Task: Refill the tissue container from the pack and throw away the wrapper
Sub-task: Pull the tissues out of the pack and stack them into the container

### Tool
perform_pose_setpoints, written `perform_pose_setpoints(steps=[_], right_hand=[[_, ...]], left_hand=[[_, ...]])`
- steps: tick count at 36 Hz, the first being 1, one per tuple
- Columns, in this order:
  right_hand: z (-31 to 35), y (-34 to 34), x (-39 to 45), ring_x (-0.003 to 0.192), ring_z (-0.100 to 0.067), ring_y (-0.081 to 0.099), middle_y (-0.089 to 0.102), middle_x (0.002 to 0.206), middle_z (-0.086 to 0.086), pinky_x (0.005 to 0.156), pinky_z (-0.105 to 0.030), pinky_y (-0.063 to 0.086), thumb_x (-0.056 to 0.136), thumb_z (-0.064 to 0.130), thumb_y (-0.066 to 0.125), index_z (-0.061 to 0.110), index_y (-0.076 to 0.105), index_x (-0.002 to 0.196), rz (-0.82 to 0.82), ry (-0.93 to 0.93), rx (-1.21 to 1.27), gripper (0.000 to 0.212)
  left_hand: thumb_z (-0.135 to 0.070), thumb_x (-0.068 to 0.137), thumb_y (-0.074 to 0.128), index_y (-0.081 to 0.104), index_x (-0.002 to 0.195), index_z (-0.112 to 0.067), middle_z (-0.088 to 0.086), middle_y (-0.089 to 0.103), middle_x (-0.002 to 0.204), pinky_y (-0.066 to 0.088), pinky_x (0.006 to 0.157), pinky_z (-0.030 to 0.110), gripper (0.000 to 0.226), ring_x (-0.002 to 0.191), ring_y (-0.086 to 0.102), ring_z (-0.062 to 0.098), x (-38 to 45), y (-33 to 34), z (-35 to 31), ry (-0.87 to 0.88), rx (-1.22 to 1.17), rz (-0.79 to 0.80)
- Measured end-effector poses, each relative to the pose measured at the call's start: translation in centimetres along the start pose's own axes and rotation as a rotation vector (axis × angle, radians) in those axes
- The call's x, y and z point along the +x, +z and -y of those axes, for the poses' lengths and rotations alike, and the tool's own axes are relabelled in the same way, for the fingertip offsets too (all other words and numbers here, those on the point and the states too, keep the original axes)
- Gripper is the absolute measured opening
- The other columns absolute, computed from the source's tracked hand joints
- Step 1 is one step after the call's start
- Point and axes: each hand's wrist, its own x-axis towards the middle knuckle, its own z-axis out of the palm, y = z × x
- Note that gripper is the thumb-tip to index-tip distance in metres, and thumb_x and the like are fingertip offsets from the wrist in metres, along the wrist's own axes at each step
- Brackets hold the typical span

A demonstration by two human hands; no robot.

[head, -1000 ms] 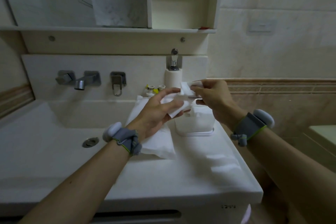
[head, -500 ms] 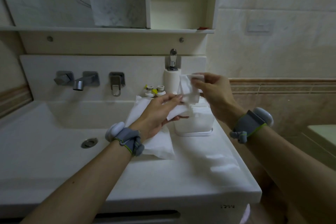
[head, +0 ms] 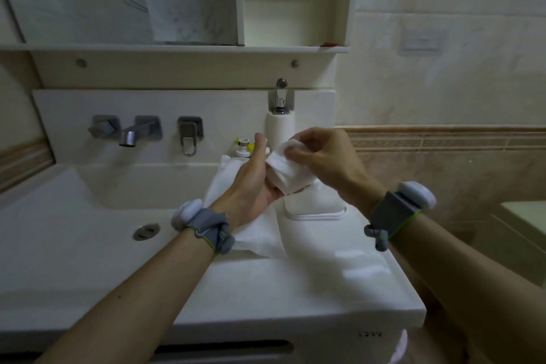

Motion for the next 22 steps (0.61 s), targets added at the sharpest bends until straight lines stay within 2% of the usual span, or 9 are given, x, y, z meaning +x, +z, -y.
perform_pose_setpoints(steps=[4, 7, 11, 12, 14, 16, 18, 20, 22], right_hand=[[0.1, 0.3, -0.4, 0.077, -0.003, 0.067, 0.074, 0.083, 0.006, 0.059, -0.007, 0.046, 0.079, 0.021, 0.076, 0.024, 0.074, 0.087, 0.015, -0.11, -0.132, 0.009], [-0.2, 0.3, -0.6, 0.078, -0.005, 0.065, 0.072, 0.083, 0.008, 0.057, -0.008, 0.043, 0.08, 0.029, 0.075, 0.028, 0.073, 0.086, -0.025, -0.176, -0.225, 0.006], [-0.5, 0.5, -0.7, 0.083, -0.01, 0.058, 0.067, 0.093, 0.004, 0.056, -0.008, 0.037, 0.08, 0.03, 0.074, 0.024, 0.075, 0.09, -0.085, -0.192, -0.319, 0.012], [-0.5, 0.5, -0.7, 0.081, -0.01, 0.059, 0.065, 0.094, 0.003, 0.057, -0.01, 0.043, 0.08, 0.03, 0.074, 0.023, 0.075, 0.09, -0.08, -0.159, -0.274, 0.013], [0.0, 0.3, -0.8, 0.076, -0.013, 0.065, 0.067, 0.088, 0.002, 0.059, -0.028, 0.058, 0.079, 0.032, 0.077, 0.019, 0.075, 0.093, -0.044, -0.005, -0.053, 0.019], [0.2, -0.1, -0.7, 0.08, -0.019, 0.069, 0.071, 0.09, -0.003, 0.063, -0.036, 0.061, 0.079, 0.03, 0.079, 0.012, 0.074, 0.098, -0.001, 0.198, 0.19, 0.027], [0.0, -0.5, -0.4, 0.094, -0.023, 0.068, 0.072, 0.099, -0.005, 0.079, -0.036, 0.06, 0.081, 0.029, 0.077, 0.01, 0.072, 0.104, 0.054, 0.358, 0.339, 0.031], [-0.2, -0.9, -0.3, 0.106, -0.026, 0.063, 0.071, 0.105, -0.003, 0.098, -0.043, 0.05, 0.083, 0.029, 0.074, 0.012, 0.07, 0.103, 0.094, 0.453, 0.457, 0.026], [-0.3, -1.3, -0.2, 0.11, -0.026, 0.061, 0.071, 0.107, -0.003, 0.104, -0.046, 0.043, 0.085, 0.027, 0.073, 0.013, 0.069, 0.098, 0.074, 0.499, 0.566, 0.019]], left_hand=[[-0.063, 0.097, 0.022, 0.066, 0.115, -0.012, 0.013, 0.07, 0.116, 0.058, 0.082, 0.041, 0.07, 0.102, 0.068, 0.026, -0.1, -0.2, -0.1, -0.011, 0.019, 0.069], [-0.059, 0.098, 0.028, 0.062, 0.122, -0.008, 0.011, 0.069, 0.116, 0.057, 0.08, 0.037, 0.066, 0.1, 0.068, 0.022, -0.3, -0.4, -0.3, -0.026, 0.041, 0.135], [-0.023, 0.098, 0.051, 0.059, 0.126, -0.002, 0.012, 0.064, 0.126, 0.053, 0.094, 0.039, 0.036, 0.11, 0.064, 0.021, -0.9, -0.6, -0.3, 0.044, 0.166, 0.202], [-0.011, 0.095, 0.054, 0.057, 0.129, -0.001, 0.012, 0.063, 0.129, 0.053, 0.095, 0.039, 0.035, 0.112, 0.063, 0.022, -1.0, -0.8, -0.3, 0.07, 0.195, 0.229], [0.007, 0.089, 0.054, 0.053, 0.133, -0.002, 0.014, 0.062, 0.128, 0.053, 0.093, 0.039, 0.045, 0.115, 0.063, 0.025, -1.1, -1.2, -0.1, 0.09, 0.203, 0.264], [0.014, 0.087, 0.053, 0.051, 0.134, -0.004, 0.017, 0.062, 0.127, 0.055, 0.09, 0.039, 0.051, 0.114, 0.063, 0.028, -1.1, -1.2, -0.1, 0.095, 0.199, 0.263], [0.017, 0.086, 0.052, 0.054, 0.13, -0.006, 0.016, 0.065, 0.121, 0.057, 0.088, 0.041, 0.05, 0.109, 0.065, 0.028, -1.1, -1.2, -0.1, 0.094, 0.191, 0.256], [0.018, 0.086, 0.052, 0.055, 0.129, -0.008, 0.015, 0.067, 0.118, 0.056, 0.089, 0.043, 0.051, 0.108, 0.066, 0.029, -0.9, -1.3, 0.0, 0.081, 0.193, 0.255], [0.018, 0.086, 0.052, 0.05, 0.135, -0.005, 0.018, 0.063, 0.125, 0.054, 0.092, 0.047, 0.054, 0.111, 0.064, 0.033, -0.8, -1.4, 0.0, 0.056, 0.206, 0.243]])
